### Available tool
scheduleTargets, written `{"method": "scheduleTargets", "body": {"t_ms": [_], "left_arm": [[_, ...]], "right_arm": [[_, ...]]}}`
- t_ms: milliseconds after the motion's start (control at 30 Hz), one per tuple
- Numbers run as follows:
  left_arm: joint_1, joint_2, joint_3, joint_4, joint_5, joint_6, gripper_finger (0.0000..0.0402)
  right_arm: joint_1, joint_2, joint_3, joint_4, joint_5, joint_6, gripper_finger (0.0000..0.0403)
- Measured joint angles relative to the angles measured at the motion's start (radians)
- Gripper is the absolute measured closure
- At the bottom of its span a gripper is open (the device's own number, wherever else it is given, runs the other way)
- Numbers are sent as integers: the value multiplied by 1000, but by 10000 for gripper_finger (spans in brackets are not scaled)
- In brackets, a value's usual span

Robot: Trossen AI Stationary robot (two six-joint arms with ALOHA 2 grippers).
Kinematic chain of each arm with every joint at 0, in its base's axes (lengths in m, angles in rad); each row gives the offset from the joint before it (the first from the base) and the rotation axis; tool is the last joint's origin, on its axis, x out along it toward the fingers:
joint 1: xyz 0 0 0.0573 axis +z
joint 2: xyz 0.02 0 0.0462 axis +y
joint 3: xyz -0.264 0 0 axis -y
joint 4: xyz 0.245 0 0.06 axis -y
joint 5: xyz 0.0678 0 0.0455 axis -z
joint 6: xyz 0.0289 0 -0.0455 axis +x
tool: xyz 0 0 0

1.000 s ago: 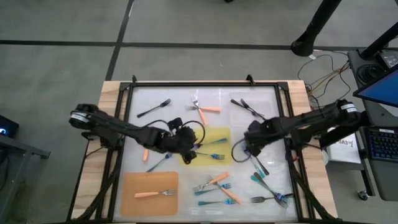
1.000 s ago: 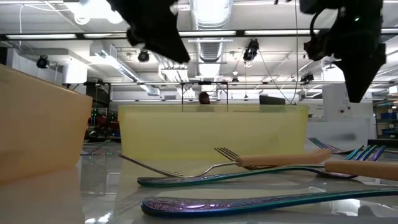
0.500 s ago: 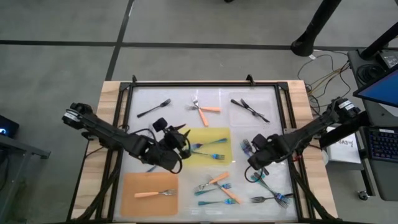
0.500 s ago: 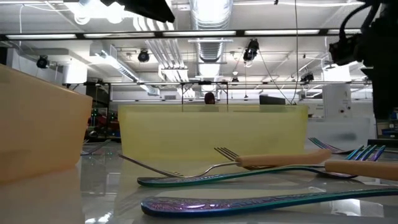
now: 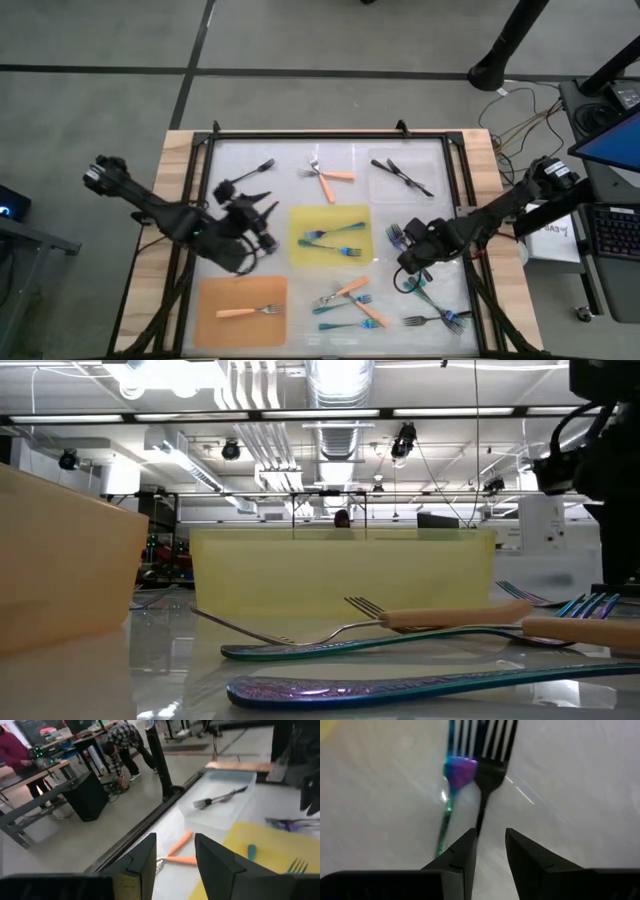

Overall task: Sort silverware by color (type)
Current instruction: Put the black fork into the transparent bin

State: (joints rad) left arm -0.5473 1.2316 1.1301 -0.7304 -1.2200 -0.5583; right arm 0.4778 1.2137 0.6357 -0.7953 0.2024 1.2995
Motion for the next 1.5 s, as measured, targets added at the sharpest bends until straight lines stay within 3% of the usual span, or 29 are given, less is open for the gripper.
{"method": "scheduleTargets", "body": {"t_ms": [333, 700, 967, 1233, 1500], "left_arm": [[-169, -167, 0, -99, -135, -17, 287], [-321, -347, 29, -94, -332, 86, 287], [-327, -384, 34, -93, -335, 91, 287], [-327, -369, 33, -98, -343, 105, 287], [-327, -381, 33, -97, -345, 105, 287]], "right_arm": [[0, 0, -8, 16, -19, 10, 307], [-1, 0, -59, 111, -20, 25, 307], [-26, -3, -112, 164, -19, 20, 313], [-27, -3, -130, 160, -19, -11, 386], [-27, 3, -64, 135, -28, -91, 393]]}}
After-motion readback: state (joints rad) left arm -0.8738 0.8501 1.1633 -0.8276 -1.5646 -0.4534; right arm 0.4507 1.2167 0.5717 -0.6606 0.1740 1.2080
